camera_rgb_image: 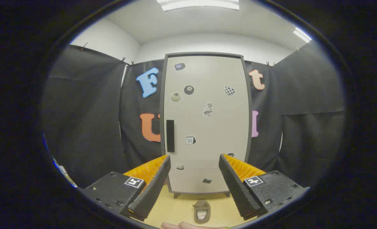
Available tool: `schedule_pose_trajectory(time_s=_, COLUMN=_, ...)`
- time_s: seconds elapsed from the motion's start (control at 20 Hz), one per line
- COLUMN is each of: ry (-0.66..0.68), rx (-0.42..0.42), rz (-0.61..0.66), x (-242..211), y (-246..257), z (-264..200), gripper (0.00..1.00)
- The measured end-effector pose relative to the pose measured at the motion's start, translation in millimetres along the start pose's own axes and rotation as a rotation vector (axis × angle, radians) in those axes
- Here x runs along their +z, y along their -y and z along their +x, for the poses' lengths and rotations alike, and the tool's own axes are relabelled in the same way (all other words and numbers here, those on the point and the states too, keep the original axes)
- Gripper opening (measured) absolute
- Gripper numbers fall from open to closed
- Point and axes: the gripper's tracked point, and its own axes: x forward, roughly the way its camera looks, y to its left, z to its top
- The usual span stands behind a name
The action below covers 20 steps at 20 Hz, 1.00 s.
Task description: Open the shoe cabinet door, grab the shoes and put them into the shoe cabinet, then close the shoe cabinet door.
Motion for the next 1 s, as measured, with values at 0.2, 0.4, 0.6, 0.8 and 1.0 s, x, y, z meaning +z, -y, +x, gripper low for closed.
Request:
schedule_pose_trajectory(time_s=0.2, ry=0.012, rx=-0.008, rz=-0.007, x=4, y=3, z=0, gripper=0.99)
schedule_pose_trajectory(time_s=0.4, ry=-0.001, rx=-0.006, rz=0.007, x=-1, y=3, z=6, gripper=0.99)
schedule_pose_trajectory(time_s=0.6, ry=-0.012, rx=-0.001, rz=0.002, x=-2, y=6, z=17, gripper=1.0)
schedule_pose_trajectory(time_s=0.8, ry=0.003, rx=0.038, rz=0.005, x=4, y=-3, z=39, gripper=0.99)
schedule_pose_trajectory(time_s=1.0, ry=-0.016, rx=0.12, rz=0.042, x=8, y=-24, z=73, gripper=0.99)
